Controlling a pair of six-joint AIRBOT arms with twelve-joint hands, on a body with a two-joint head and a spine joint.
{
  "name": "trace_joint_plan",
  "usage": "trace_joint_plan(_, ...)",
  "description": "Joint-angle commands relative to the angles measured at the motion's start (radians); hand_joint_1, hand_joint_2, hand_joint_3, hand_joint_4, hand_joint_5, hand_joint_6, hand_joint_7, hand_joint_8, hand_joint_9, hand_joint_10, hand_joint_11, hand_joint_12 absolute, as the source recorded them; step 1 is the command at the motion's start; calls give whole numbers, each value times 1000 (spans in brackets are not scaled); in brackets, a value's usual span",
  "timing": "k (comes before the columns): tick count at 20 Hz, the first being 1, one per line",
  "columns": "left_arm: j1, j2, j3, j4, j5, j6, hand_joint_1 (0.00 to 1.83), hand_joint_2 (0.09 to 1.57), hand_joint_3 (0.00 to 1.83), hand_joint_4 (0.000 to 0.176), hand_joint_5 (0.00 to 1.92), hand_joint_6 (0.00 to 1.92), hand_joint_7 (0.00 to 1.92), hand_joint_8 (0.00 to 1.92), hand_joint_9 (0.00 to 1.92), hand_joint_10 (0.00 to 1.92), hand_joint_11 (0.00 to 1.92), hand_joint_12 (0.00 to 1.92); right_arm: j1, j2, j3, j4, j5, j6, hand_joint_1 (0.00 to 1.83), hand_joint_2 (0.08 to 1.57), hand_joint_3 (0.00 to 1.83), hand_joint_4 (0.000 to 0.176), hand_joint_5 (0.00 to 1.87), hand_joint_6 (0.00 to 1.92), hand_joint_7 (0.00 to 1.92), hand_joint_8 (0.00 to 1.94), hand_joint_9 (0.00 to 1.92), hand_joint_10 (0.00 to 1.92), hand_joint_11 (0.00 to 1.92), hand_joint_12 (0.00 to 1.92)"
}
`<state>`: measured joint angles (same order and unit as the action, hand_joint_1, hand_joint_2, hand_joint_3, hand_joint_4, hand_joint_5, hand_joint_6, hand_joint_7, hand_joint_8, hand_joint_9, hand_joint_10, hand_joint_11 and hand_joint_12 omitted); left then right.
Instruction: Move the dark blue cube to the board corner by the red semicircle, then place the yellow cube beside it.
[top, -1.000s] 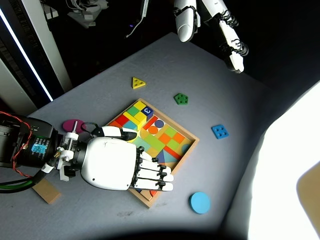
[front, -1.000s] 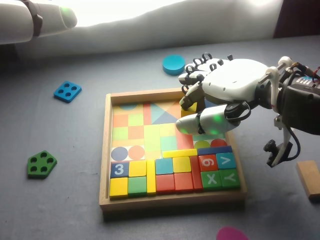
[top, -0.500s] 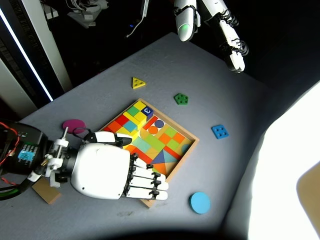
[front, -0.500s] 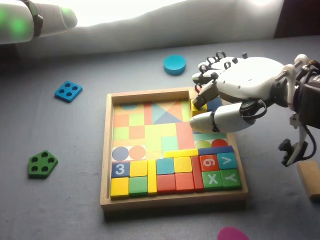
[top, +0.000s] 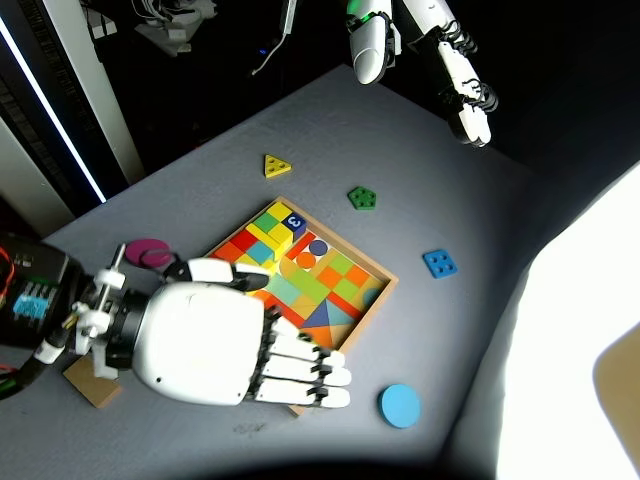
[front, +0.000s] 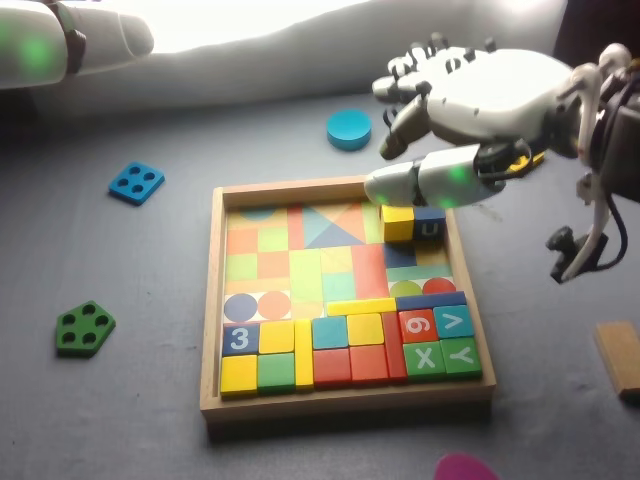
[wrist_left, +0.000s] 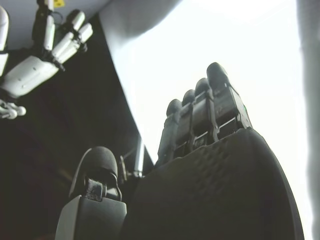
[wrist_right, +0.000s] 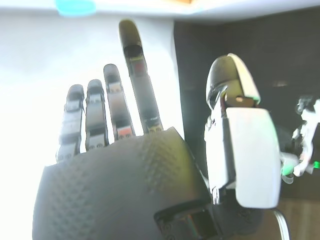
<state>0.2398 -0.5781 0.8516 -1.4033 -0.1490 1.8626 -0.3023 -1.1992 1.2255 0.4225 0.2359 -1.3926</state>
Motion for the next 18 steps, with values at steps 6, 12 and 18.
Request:
trace_joint_plan(6, -13, 0, 0, 10, -27, 4, 36, 1312, 0, 0, 100, 6, 107, 6, 124, 10, 0, 542, 36, 141, -139, -5, 121, -2, 0, 1169, 2, 0, 713, 64, 303, 33, 130, 29, 0, 168)
trace_joint_plan(12, -8, 0, 2, 10, -27, 5, 162, 1337, 1, 0, 816, 41, 971, 60, 961, 118, 472, 1164, 54, 305, -314, -6, 136, -53, 23, 1199, 4, 0, 848, 521, 979, 622, 718, 1268, 343, 1866)
trace_joint_plan(18, -7, 4, 3, 10, -22, 13, 133, 1368, 1, 0, 779, 1071, 1006, 1134, 940, 1431, 733, 1699, 67, 372, -397, -6, 139, -96, 20, 1220, 6, 0, 827, 1458, 1078, 1480, 985, 1833, 745, 1921)
